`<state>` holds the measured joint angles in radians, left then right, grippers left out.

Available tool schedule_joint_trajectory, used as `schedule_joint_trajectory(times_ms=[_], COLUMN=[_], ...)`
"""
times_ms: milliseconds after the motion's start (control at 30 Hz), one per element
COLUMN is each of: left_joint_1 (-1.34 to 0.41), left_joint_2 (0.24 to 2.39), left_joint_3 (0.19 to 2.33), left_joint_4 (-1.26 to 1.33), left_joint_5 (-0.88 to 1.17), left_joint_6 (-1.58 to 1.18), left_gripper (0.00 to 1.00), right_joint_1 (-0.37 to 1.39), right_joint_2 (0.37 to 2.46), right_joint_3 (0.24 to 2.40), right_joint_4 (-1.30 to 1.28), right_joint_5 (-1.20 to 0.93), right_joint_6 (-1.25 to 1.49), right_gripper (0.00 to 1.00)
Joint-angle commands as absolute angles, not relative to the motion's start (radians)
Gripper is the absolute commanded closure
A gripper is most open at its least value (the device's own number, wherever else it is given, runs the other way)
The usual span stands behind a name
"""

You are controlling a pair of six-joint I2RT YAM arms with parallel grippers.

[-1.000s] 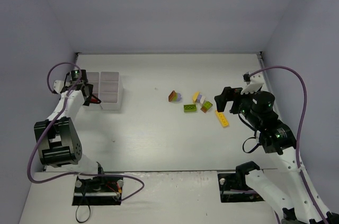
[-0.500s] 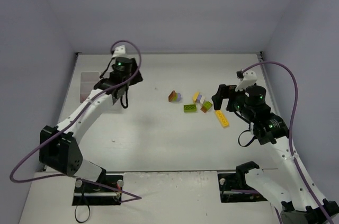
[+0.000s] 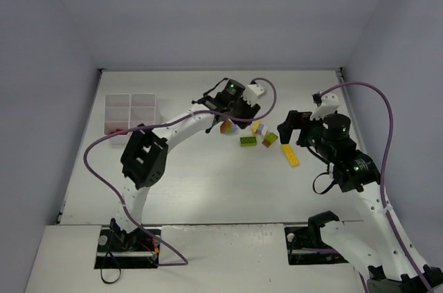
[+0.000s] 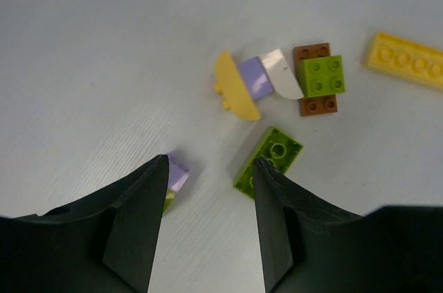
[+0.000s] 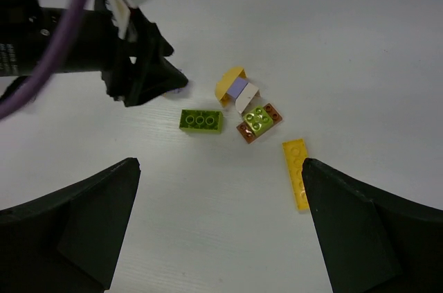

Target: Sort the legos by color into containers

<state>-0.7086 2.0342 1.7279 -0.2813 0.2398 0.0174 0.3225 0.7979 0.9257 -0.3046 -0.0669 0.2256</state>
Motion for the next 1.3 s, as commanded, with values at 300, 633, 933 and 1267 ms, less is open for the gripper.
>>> schedule_joint_trajectory(times_ms=[300,633,933,1267], left_joint_1=[-0.785,-0.790,-0.790,-0.727], left_joint_2=[2.198,2.261,2.272,1.930], left_joint_3=[1.947,1.963,1.927,1.614], left_joint_4=[-0.432,-0.485,-0.471,-0.204], left_joint_5=[0.452,0.384,0.327,0.213], left_joint_6=[0.227,0.250,0.230,-0.100], left_gripper=[0.54,0.54,0.73,0.90], right_joint_1=[0.328,0.328,0.328,0.330], right_joint_2=[0.762,0.761,0.753,0.753], right_joint_3=[0.930,0.927,0.927,0.937], right_joint_4=[-0.288,-0.293,-0.293,-0.291], right_joint_5=[-0.041,-0.040,-0.040,-0.041], right_joint_6=[0.262,0.270,0.268,0.270], right_gripper=[0.00,0.00,0.00,0.00])
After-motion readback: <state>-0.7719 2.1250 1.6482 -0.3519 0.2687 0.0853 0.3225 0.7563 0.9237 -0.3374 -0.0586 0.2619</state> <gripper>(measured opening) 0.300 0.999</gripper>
